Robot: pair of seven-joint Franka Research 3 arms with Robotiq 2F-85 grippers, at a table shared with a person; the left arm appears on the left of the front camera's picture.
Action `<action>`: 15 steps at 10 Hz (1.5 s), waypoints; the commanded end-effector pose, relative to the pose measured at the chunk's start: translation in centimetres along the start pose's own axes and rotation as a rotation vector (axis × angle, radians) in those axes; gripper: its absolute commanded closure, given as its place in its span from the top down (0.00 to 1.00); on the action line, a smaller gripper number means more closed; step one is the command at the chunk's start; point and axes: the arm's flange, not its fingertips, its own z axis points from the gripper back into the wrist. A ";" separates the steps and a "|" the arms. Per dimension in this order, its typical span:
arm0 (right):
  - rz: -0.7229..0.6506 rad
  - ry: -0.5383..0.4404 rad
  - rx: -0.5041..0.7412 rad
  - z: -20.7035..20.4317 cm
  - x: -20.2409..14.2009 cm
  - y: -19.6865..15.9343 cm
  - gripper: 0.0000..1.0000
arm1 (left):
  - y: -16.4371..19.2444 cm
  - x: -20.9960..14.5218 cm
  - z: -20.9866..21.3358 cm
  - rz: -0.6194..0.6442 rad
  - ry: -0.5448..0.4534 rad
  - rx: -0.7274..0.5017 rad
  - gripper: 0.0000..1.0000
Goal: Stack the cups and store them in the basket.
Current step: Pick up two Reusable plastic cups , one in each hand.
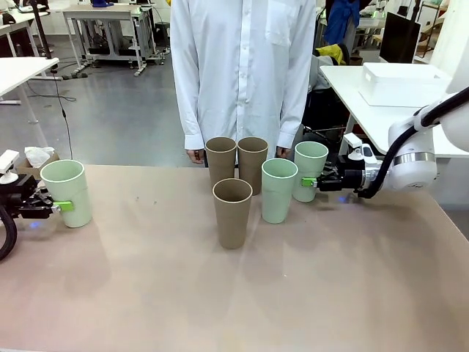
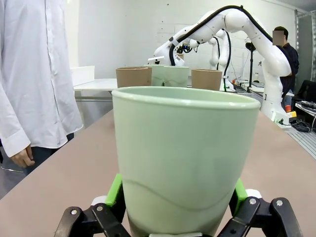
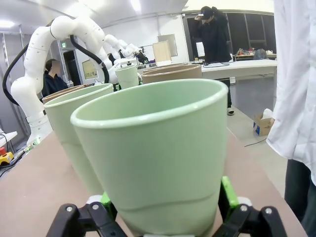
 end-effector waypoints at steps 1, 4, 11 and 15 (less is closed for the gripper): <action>-0.019 0.009 -0.013 -0.7 0.3 -0.7 0.80 | -0.5 0.2 -0.5 -0.015 0.004 0.015 0.82; -0.008 0.002 -0.010 -0.8 0.3 -0.9 0.75 | -0.6 0.4 0.0 -0.035 -0.019 0.028 0.75; 0.005 0.002 0.002 -0.2 0.1 -0.2 0.55 | -0.1 0.0 0.5 -0.006 0.002 0.010 0.57; 0.143 0.003 -0.079 2.8 7.1 6.6 0.85 | -2.8 7.7 -3.0 -0.069 -0.059 0.016 0.85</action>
